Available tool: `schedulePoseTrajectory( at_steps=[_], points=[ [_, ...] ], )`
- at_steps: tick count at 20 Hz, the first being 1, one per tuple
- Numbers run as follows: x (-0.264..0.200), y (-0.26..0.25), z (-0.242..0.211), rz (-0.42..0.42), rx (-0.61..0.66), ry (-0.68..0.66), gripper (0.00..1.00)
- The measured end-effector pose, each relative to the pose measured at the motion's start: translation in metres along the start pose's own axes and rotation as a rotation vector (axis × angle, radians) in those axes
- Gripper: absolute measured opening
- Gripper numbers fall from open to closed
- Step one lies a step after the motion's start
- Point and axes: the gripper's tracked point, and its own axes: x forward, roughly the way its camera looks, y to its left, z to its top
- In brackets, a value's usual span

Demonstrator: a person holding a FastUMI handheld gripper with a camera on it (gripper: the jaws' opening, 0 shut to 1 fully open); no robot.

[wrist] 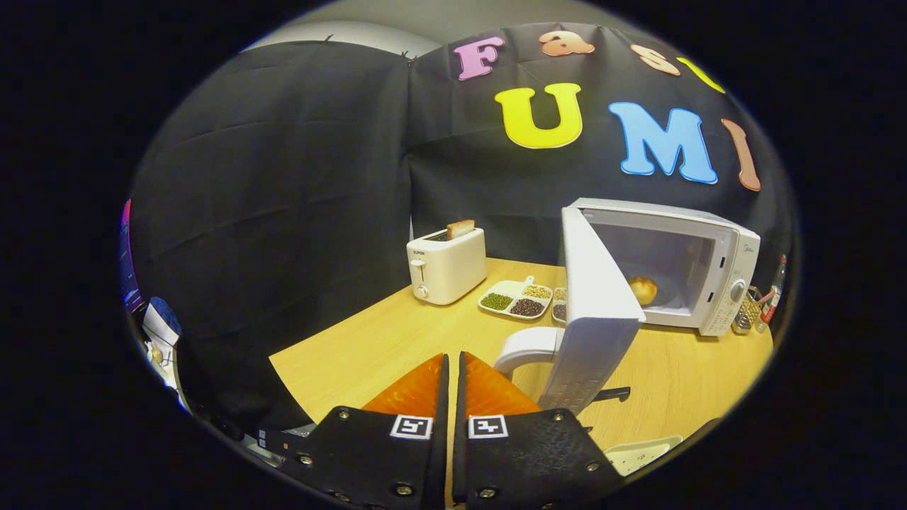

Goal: Open the microwave, put the food inside, and close the microwave door.

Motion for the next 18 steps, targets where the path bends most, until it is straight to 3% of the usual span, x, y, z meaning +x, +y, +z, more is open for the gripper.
schedulePoseTrajectory(
  at_steps=[18],
  points=[
    [-0.021, -0.179, 0.016, -0.240, 0.096, -0.009, 0.05]
  ],
)
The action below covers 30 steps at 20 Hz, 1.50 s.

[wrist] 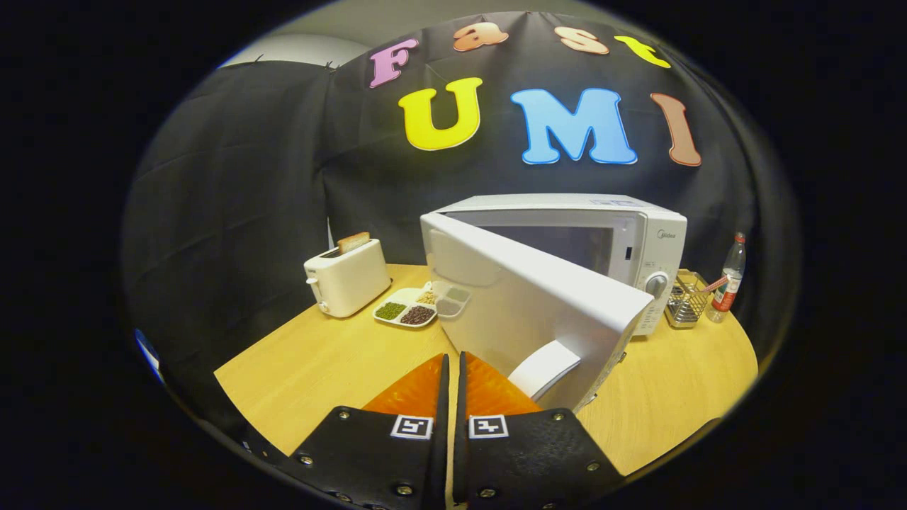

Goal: Open the microwave, put the food inside, and close the microwave door.

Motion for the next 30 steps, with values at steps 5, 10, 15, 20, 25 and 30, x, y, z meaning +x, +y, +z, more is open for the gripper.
schedulePoseTrajectory(
  at_steps=[5, 10, 15, 20, 25, 30],
  points=[
    [0.014, -0.032, 0.011, -0.040, -0.002, -0.004, 0.05],
    [0.029, -0.058, 0.024, -0.073, -0.008, -0.015, 0.05],
    [0.047, -0.086, 0.039, -0.127, 0.017, -0.043, 0.05],
    [0.068, -0.107, 0.050, -0.167, 0.032, -0.048, 0.05],
    [0.090, -0.126, 0.060, -0.201, 0.062, -0.053, 0.05],
    [0.107, -0.139, 0.070, -0.231, 0.071, -0.059, 0.05]
  ],
)
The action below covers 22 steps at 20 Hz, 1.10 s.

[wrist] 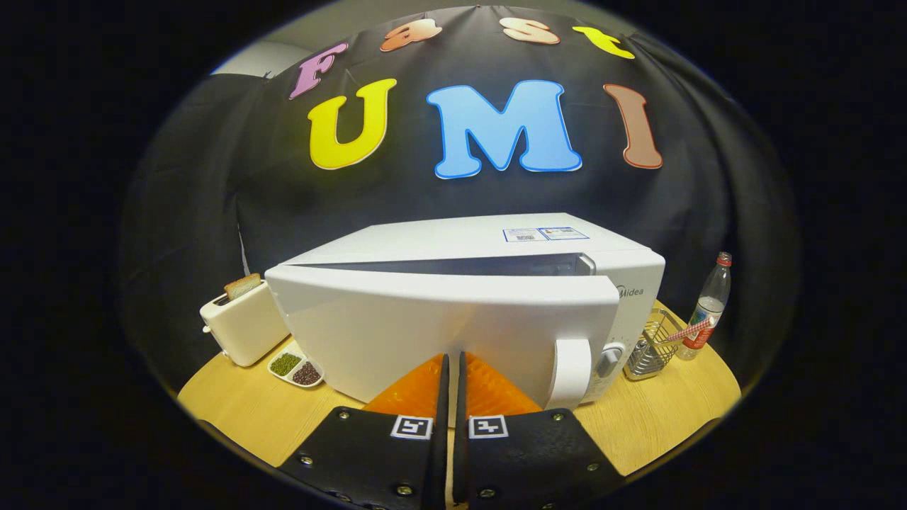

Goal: Open the microwave, put the food inside, and close the microwave door.

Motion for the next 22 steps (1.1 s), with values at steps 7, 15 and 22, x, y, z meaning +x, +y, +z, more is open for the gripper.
schedulePoseTrajectory(
  at_steps=[7, 15, 22],
  points=[
    [0.020, -0.013, 0.009, -0.066, 0.026, 0.002, 0.04],
    [0.022, -0.006, 0.012, -0.078, -0.059, -0.020, 0.09],
    [-0.034, 0.015, 0.035, -0.051, -0.107, -0.103, 0.09]
  ],
)
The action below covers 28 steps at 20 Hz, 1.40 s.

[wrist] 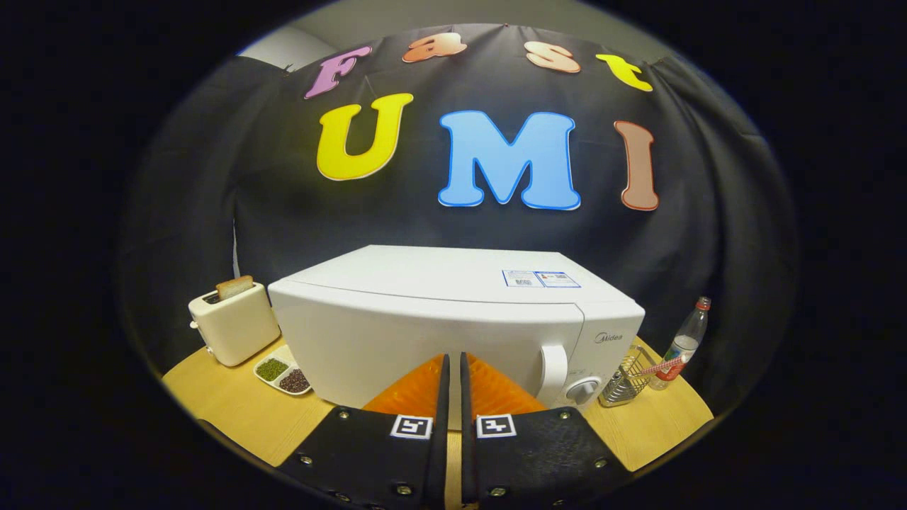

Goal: Open the microwave, put the food inside, and close the microwave door.

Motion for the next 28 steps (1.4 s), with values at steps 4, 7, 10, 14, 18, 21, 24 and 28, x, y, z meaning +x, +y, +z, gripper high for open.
schedulePoseTrajectory(
  at_steps=[4, 7, 10, 14, 18, 21, 24, 28],
  points=[
    [-0.042, 0.007, 0.014, 0.012, -0.016, -0.050, 0.09],
    [-0.072, 0.009, 0.022, 0.003, -0.013, -0.087, 0.09],
    [-0.103, 0.013, 0.025, 0.004, -0.007, -0.108, 0.09],
    [-0.143, 0.014, 0.032, -0.001, -0.013, -0.144, 0.08],
    [-0.178, 0.013, 0.037, -0.004, 0.008, -0.176, 0.09],
    [-0.201, 0.011, 0.036, -0.020, 0.019, -0.196, 0.16],
    [-0.221, 0.016, 0.032, -0.012, 0.029, -0.204, 0.44],
    [-0.243, 0.021, 0.026, -0.011, 0.015, -0.210, 0.77]
  ],
)
